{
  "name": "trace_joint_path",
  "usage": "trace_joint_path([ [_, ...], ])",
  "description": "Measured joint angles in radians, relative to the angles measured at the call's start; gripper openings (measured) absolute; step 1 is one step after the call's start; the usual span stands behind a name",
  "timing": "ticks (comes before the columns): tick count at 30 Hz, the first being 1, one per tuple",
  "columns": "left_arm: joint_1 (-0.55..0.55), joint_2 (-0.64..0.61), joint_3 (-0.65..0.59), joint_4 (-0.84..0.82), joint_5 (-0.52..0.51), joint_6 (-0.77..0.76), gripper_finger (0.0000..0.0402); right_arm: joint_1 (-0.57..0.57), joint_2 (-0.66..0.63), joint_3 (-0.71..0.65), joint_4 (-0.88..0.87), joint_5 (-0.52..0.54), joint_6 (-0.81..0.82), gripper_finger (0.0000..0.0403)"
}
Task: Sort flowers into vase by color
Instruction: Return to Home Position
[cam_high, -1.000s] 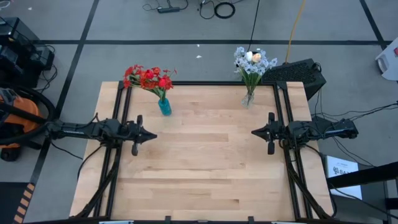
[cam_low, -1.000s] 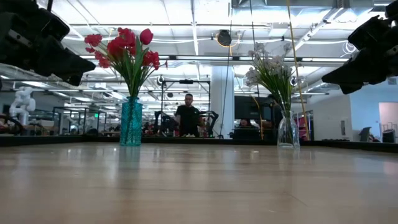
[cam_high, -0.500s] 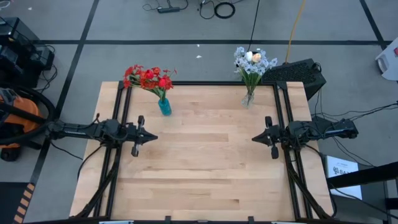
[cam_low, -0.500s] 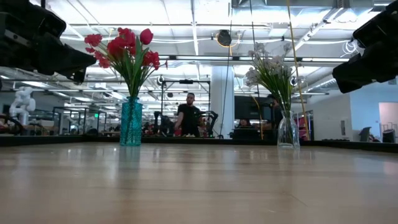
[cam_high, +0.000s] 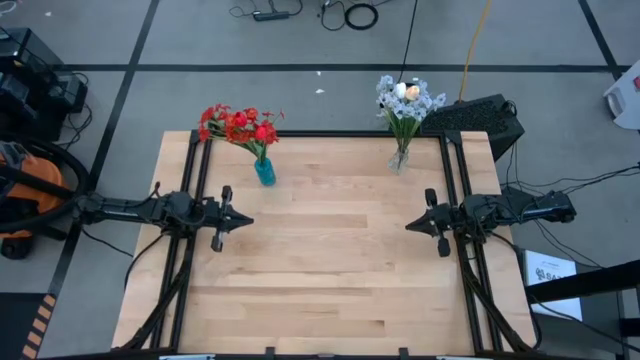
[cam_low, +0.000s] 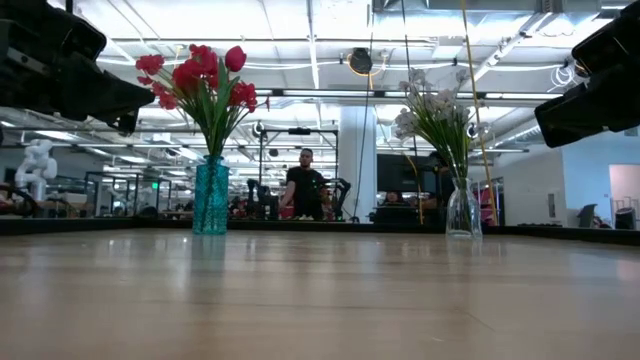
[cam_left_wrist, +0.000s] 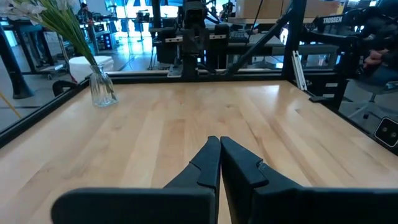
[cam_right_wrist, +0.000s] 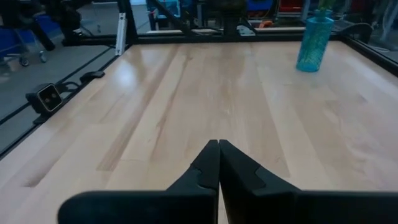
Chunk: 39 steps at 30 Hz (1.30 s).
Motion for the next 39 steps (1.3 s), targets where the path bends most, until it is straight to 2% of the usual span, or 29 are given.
trace_joint_path([
  [10,0.000,0.000,0.000,0.001,0.000,0.000,0.0018,0.000,0.000,0.000,0.010,-0.023,-0.049,0.0000],
  [18,0.000,0.000,0.000,0.001,0.000,0.000,0.0018,0.000,0.000,-0.074,0.292,-0.048,-0.099,0.0000],
  [33,0.000,0.000,0.000,0.002,-0.001,0.000,0.0018,0.000,-0.006,-0.105,0.376,-0.044,-0.109,0.0000],
  [39,0.000,0.000,-0.001,0.002,-0.001,0.000,0.0018,0.000,0.004,-0.105,0.374,-0.044,-0.045,0.0000],
])
